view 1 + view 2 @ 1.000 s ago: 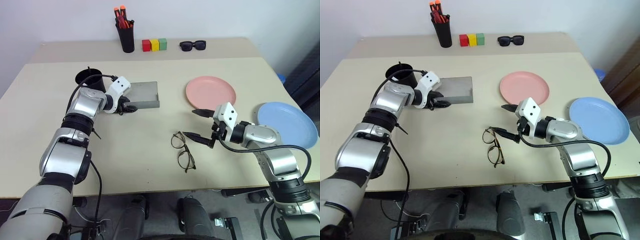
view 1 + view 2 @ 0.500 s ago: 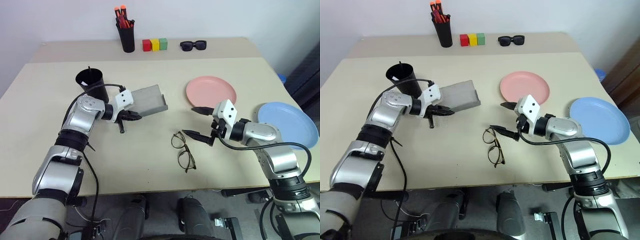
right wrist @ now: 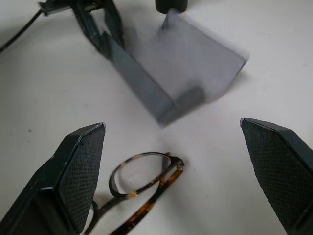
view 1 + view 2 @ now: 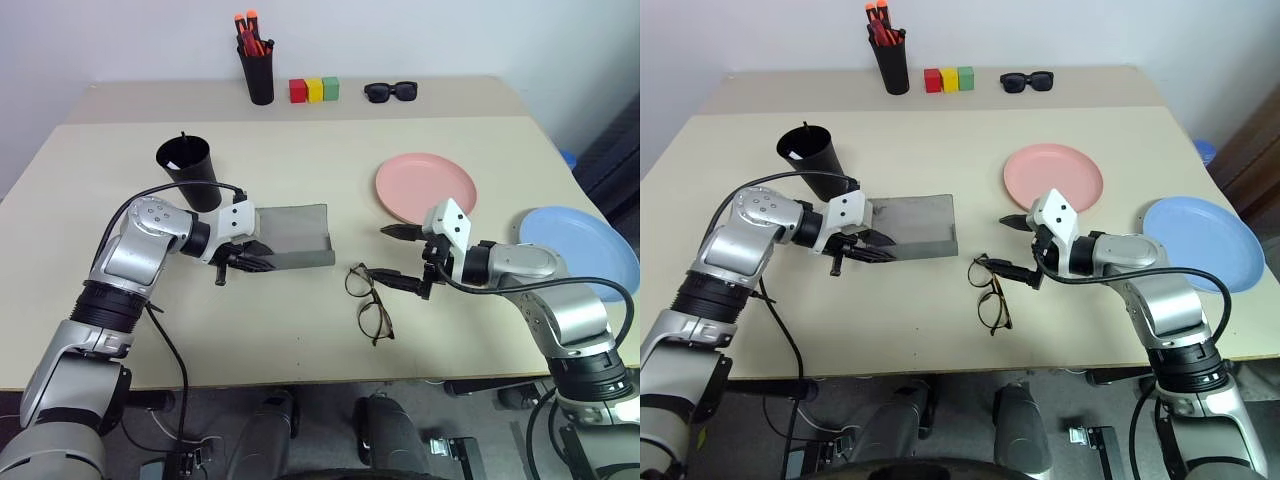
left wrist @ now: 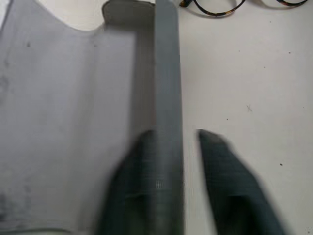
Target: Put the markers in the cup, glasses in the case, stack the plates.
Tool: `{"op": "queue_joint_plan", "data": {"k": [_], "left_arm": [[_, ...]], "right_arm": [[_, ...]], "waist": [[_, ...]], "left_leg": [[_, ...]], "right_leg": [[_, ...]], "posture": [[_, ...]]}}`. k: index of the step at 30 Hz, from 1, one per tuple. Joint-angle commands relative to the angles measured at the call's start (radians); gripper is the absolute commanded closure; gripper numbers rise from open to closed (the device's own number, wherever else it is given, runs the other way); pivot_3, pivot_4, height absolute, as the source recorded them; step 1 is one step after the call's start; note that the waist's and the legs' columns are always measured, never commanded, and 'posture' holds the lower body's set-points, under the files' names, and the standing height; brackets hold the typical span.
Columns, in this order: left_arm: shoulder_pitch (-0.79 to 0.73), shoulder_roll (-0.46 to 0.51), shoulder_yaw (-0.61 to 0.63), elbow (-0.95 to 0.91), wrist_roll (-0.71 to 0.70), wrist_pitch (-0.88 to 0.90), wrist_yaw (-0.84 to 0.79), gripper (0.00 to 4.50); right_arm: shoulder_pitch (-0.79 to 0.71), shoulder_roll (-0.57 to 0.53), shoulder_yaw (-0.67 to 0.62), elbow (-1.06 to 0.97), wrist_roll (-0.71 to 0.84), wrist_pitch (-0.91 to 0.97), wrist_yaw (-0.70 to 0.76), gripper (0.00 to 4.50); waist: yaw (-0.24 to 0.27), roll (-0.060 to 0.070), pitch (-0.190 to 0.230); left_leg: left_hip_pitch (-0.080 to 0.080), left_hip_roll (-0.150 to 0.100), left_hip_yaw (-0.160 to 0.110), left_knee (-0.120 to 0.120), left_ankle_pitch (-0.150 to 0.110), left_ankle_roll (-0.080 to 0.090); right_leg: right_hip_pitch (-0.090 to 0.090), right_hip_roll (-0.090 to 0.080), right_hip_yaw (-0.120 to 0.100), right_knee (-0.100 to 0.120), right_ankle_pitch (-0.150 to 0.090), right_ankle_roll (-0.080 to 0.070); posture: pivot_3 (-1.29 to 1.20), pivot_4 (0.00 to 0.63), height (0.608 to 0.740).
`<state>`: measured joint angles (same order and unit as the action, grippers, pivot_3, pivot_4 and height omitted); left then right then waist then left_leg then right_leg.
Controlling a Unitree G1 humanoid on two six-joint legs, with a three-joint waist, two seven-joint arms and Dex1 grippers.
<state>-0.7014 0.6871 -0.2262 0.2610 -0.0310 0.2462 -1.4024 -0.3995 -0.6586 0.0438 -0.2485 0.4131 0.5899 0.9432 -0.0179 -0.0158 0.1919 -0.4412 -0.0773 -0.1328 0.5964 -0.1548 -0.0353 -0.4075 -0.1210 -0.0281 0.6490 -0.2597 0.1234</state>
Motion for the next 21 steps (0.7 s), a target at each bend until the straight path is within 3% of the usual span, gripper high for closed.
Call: {"op": "queue_joint_plan", "data": {"k": [1,2,9,15,21], "left_arm": [[-0.021,-0.011,0.013,0.02,0.008,-0.054,0.06,1.07],[-0.03,-0.019,0.023,0.034,0.006,-0.064,0.083,0.55],[0.033,-0.016,0.133,-0.105,-0.106,-0.029,0.158,0.55],[0.343,-0.031,0.285,-0.487,-0.287,0.071,0.253,0.55],[0.651,-0.047,0.311,-0.721,-0.367,0.079,0.321,0.55]], "right_arm": [[-0.018,-0.009,-0.03,-0.058,0.041,0.043,-0.016,0.0],[-0.017,-0.014,-0.035,-0.065,0.049,0.062,-0.019,0.0],[0.01,-0.073,-0.069,-0.127,0.125,0.305,-0.082,0.0],[0.055,-0.085,-0.166,-0.165,0.288,0.539,-0.117,0.0],[0.049,-0.052,-0.145,-0.138,0.331,0.684,-0.197,0.0]], "waist": [[0.002,0.0,0.0],[0.003,0.0,0.0],[0.004,0.0,0.0],[-0.002,0.001,0.0],[0.008,0.002,-0.001]], "left_leg": [[0.0,0.0,0.0,0.0,0.0,0.0],[0.0,0.0,0.0,0.0,0.0,0.0],[0.0,0.0,-0.001,0.0,0.0,0.0],[0.0,0.001,0.0,-0.001,-0.002,0.003],[0.0,0.002,0.001,0.0,-0.002,0.002]], "right_leg": [[0.0,0.0,0.0,0.0,0.0,0.0],[0.0,0.0,0.0,0.0,0.0,0.0],[0.0,0.0,0.0,0.0,0.0,0.0],[-0.001,0.0,0.003,-0.001,0.0,-0.001],[0.0,0.0,0.003,-0.003,-0.002,-0.005]], "posture": [[0.0,0.15,0.74],[0.0,0.15,0.74],[0.0,0.15,0.74],[0.0,0.15,0.74],[0.0,0.15,0.74]]}}
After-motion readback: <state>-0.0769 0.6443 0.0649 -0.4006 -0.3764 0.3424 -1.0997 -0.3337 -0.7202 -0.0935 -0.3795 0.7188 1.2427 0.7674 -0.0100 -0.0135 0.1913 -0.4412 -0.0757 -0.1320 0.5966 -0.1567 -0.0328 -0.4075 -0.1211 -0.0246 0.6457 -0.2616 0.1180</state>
